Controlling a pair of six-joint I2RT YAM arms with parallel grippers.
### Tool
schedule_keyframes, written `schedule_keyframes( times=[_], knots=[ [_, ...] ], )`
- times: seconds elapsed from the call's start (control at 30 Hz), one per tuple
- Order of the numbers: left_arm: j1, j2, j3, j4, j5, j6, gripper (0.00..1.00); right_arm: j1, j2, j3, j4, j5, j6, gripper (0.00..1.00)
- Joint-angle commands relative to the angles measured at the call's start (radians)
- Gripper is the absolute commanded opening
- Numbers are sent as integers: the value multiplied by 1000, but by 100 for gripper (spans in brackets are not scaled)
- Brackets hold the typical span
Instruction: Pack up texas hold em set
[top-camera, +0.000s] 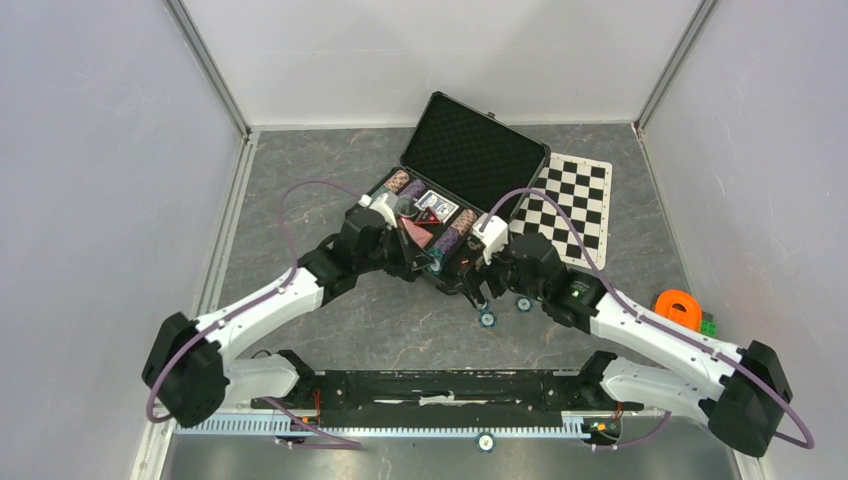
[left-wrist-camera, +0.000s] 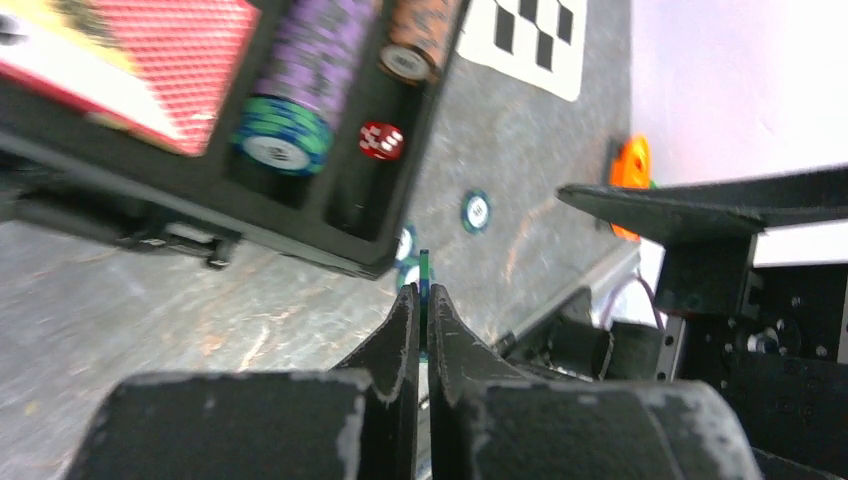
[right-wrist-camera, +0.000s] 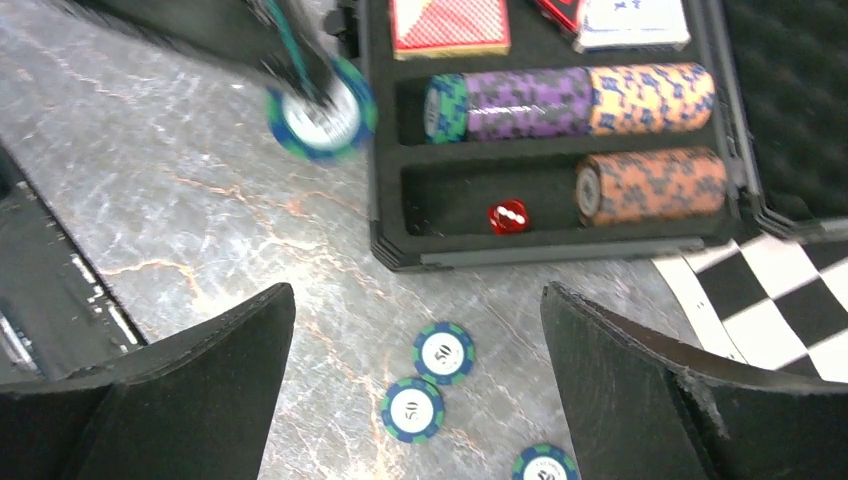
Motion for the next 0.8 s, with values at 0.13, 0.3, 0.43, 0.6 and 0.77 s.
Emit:
schedule_keyframes(
  times=[0.13,0.3,0.43,0.6,0.77],
  knots=[
    [1,-46,118,-384,-495,-125,2,2,-142,-106,-26,247,62,98],
    [-48,4,173,-487,-650,-245,2,1,-158,-121,-89,425,184,98],
    [-80,15,169,-467,-724,-292,2,0,-149,-141,-120,459,251,97],
    [-120,75,201,-467,-780,-290,2,1,-208,-176,-116,481,266,97],
    [-149,130,212,-437,-804,-308,2,1,-281,-198,-88,479,263,97]
  ],
)
